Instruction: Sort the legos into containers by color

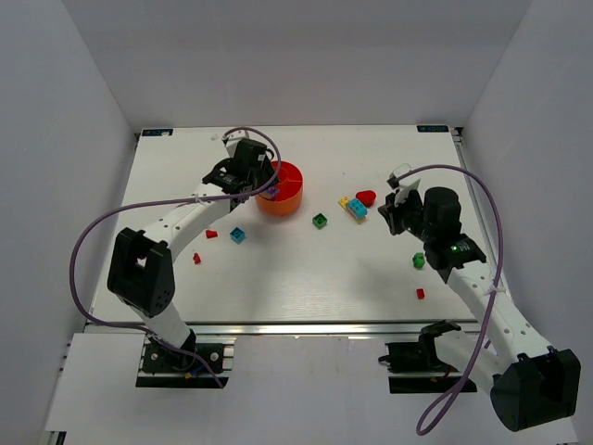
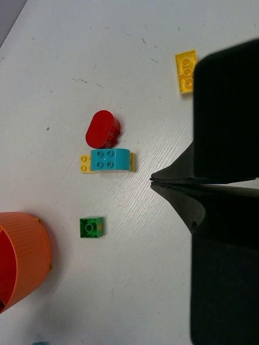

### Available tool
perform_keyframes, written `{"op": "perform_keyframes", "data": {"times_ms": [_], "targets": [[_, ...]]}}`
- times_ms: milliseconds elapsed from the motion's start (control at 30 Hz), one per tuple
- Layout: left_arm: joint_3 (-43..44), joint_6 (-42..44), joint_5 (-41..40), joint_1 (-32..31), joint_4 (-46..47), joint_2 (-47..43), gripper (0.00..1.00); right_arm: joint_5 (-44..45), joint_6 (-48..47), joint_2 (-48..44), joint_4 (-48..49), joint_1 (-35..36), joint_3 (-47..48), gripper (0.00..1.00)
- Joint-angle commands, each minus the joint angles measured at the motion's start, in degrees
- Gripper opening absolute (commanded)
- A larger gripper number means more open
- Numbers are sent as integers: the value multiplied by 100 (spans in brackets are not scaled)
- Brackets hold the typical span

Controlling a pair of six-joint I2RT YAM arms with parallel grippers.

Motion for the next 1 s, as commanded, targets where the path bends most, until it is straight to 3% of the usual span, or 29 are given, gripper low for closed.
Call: {"op": "perform_keyframes", "data": {"times_ms": [0,300,367,400,433,467,567,600,633,700,733,767,800,900,967], "targets": [[248,11,-24,14,-84,-32,71,-161,89,-80,100,-56,-10,0],[345,187,-77,14,-75,-234,69,-267,89,-27,82,-153,-1,0],[336,240,-86,14,-110,-269,65,-285,107,-27,64,-170,-1,0],[302,318,-68,14,-137,-365,60,-285,107,-27,64,-205,8,0],[249,397,-59,14,-128,-462,45,-285,98,-27,56,-206,-1,0],[179,494,-16,14,-102,-558,37,-302,89,-19,47,-197,-1,0],[-496,1091,230,14,109,-1278,11,-399,-42,60,-23,-267,34,41],[-960,1414,335,14,153,-1750,11,-495,-95,113,-58,-250,51,62],[-1199,1513,301,14,127,-1998,11,-574,-156,227,-146,-250,156,67],[-1665,1698,284,14,4,-2473,22,-775,-332,666,-550,-267,349,75],[-2068,1786,327,14,-31,-2910,35,-846,-394,850,-673,-250,533,76],[-2281,1917,388,14,-49,-3123,66,-908,-447,1156,-770,-241,622,76],[-2474,1953,432,14,-23,-3360,75,-1013,-464,1290,-875,-241,692,76],[-3081,2340,784,14,197,-4126,88,-979,-622,1773,-894,-232,974,78],[-3389,2620,907,14,354,-4494,89,-909,-728,2211,-902,-241,1289,78]]}}
